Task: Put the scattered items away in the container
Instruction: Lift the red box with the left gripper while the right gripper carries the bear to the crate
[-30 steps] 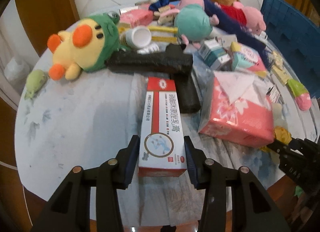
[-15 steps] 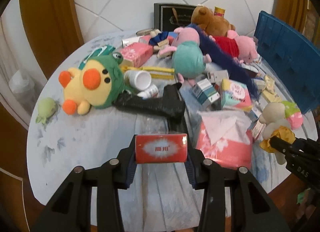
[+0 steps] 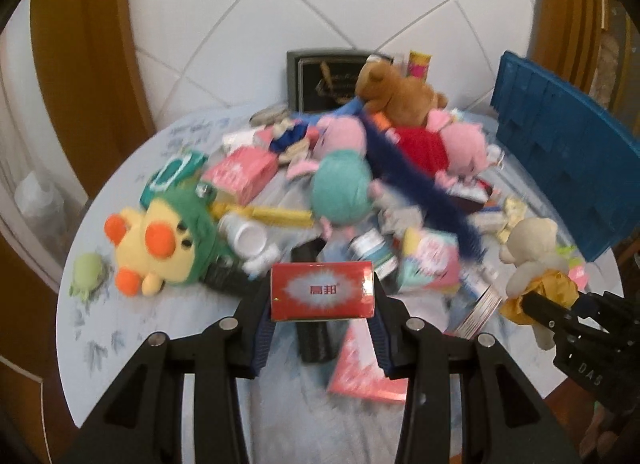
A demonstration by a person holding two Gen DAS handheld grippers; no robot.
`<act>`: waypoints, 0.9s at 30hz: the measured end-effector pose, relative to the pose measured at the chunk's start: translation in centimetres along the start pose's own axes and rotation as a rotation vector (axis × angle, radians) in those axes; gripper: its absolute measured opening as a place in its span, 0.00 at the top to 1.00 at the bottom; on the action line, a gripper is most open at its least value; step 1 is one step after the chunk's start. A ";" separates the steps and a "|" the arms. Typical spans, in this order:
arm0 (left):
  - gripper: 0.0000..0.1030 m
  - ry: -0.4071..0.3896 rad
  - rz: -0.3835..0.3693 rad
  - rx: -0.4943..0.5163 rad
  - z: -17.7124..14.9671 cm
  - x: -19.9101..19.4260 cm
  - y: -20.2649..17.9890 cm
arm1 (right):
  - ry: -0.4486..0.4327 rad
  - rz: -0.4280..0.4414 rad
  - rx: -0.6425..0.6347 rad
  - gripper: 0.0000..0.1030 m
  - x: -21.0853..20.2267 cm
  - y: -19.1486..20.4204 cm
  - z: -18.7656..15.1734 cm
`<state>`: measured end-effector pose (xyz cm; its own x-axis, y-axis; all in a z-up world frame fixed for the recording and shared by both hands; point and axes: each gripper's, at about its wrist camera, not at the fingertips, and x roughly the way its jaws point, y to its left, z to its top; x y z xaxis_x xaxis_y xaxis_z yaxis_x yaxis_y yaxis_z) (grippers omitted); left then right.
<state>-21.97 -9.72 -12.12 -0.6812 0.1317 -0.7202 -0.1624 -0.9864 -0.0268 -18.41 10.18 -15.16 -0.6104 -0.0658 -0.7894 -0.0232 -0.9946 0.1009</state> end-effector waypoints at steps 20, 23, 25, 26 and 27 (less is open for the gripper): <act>0.61 -0.095 0.008 -0.022 10.0 0.6 -14.7 | -0.149 -0.009 -0.080 0.64 -4.2 -13.1 11.6; 0.61 -0.105 0.008 -0.019 11.6 0.9 -16.1 | -0.164 0.005 -0.070 0.64 -4.3 -14.8 13.2; 0.61 -0.123 0.000 -0.004 13.0 1.1 -17.3 | -0.186 -0.003 -0.064 0.64 -4.7 -15.9 14.3; 0.61 -0.133 -0.005 0.005 13.7 1.2 -18.0 | -0.199 -0.009 -0.056 0.64 -5.0 -16.6 14.8; 0.61 -0.141 -0.012 0.010 14.4 1.2 -18.6 | -0.207 -0.012 -0.039 0.64 -5.3 -17.5 15.3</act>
<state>-30.02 10.18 -2.54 -0.7724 0.1567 -0.6155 -0.1780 -0.9837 -0.0270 -26.90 29.12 -3.46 -0.7603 -0.0402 -0.6483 -0.0034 -0.9978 0.0659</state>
